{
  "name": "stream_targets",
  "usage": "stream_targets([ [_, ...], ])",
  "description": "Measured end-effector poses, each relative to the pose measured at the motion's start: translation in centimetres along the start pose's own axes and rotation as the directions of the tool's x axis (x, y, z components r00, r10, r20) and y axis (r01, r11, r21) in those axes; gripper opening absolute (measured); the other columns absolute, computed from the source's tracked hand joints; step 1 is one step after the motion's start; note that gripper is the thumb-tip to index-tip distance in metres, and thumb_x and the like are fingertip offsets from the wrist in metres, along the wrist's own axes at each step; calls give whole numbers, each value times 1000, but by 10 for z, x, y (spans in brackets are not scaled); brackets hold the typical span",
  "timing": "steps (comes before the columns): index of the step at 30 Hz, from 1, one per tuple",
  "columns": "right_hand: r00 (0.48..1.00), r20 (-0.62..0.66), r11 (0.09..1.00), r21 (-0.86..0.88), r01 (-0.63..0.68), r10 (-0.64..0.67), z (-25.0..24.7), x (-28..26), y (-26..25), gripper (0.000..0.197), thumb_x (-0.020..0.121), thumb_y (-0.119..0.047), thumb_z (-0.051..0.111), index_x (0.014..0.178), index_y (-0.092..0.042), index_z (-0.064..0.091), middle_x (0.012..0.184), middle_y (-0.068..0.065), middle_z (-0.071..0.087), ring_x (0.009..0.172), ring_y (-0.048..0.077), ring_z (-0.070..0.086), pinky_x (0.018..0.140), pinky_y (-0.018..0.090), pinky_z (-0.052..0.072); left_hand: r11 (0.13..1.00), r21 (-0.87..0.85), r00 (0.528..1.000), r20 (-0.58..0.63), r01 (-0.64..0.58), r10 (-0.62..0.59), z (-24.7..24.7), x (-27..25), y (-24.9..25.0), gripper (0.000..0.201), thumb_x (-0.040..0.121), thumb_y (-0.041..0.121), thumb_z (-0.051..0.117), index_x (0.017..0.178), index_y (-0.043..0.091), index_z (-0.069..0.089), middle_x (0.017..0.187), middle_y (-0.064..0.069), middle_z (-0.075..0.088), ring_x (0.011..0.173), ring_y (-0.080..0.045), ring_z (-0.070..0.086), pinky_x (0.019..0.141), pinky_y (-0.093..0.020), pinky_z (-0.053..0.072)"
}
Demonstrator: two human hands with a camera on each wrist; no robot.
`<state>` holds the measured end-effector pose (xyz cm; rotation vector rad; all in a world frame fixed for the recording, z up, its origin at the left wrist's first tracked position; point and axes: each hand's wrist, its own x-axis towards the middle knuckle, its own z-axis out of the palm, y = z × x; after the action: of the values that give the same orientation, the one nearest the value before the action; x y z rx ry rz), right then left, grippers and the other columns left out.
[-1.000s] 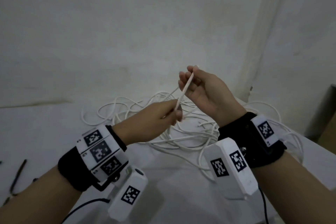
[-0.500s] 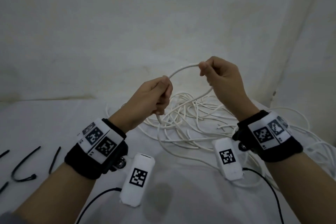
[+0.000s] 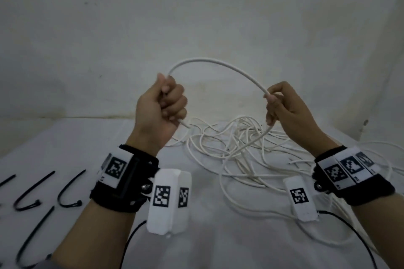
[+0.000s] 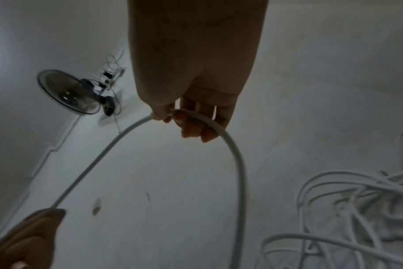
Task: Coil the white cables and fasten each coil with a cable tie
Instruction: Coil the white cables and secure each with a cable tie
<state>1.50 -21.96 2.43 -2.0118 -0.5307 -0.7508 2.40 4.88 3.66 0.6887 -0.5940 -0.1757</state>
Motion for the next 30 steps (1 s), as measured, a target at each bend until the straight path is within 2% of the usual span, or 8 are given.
stream_targets([
  [3, 1000, -5, 997, -75, 16, -16, -2, -5, 13, 16, 100, -24, 43, 90, -37, 44, 59, -6, 44, 49, 12, 45, 54, 28, 44, 996, -2, 994, -72, -88, 87, -12, 0, 14, 56, 102, 34, 23, 52, 21, 46, 44, 9, 28, 41, -7, 9, 33, -14, 20],
  [6, 971, 117, 891, -387, 237, -208, 6, -7, 4, 7, 94, -26, 43, 92, -30, 49, 61, -5, 46, 53, 10, 44, 51, 20, 36, 990, -9, 981, -131, -143, 141, -15, 0, 14, 57, 102, 35, 23, 52, 21, 47, 45, 9, 28, 35, -3, 21, 34, -15, 21],
  [11, 793, 498, 492, -622, 609, -352, 29, -20, -26, 10, 86, -20, 53, 88, -17, 63, 71, 1, 56, 44, 25, 48, 34, 27, 33, 987, 44, 973, -167, -156, 161, -15, 2, 9, 44, 103, 35, 22, 64, 18, 34, 45, 9, 28, 36, -3, 24, 36, -15, 23],
  [15, 678, 601, 379, -563, 735, -423, 49, -27, -54, 8, 83, -15, 60, 81, -20, 66, 70, -2, 56, 50, 21, 51, 40, 23, 22, 992, 98, 988, -126, -74, 86, -8, 4, -9, 43, 103, 35, 19, 65, 17, 29, 44, 9, 28, 36, -3, 23, 36, -15, 22],
  [19, 670, 528, 472, -476, 742, -522, 56, -23, -82, 17, 90, -26, 53, 83, -21, 68, 82, -8, 54, 60, 11, 47, 47, 19, 20, 973, 220, 993, -114, 67, -42, 0, 3, -32, 43, 103, 32, 19, 64, 16, 28, 43, 8, 26, 35, -4, 20, 37, -17, 16],
  [24, 815, 416, 722, -402, 563, -404, 45, -4, -84, 27, 89, -41, 54, 83, -17, 65, 73, -11, 53, 58, 4, 37, 51, 17, 31, 910, 387, 989, -83, 147, -125, -1, -4, -45, 45, 104, 32, 20, 64, 14, 30, 44, 6, 34, 38, -8, 30, 43, -20, 22],
  [27, 881, 358, 847, -317, 426, -309, 42, 7, -71, 15, 87, -30, 64, 84, -15, 63, 64, -8, 51, 57, 7, 45, 54, 14, 34, 894, 426, 990, -75, 140, -120, -5, -5, -47, 47, 104, 31, 19, 66, 10, 37, 46, 0, 45, 36, -12, 40, 40, -18, 34],
  [30, 931, 302, 935, -218, 278, -207, 45, 12, -61, 12, 86, -23, 66, 95, -15, 65, 60, 5, 53, 55, 13, 44, 54, 12, 34, 888, 437, 990, -55, 142, -131, -9, -6, -50, 51, 104, 32, 19, 68, 7, 46, 44, -2, 45, 29, -8, 30, 35, -16, 23],
])
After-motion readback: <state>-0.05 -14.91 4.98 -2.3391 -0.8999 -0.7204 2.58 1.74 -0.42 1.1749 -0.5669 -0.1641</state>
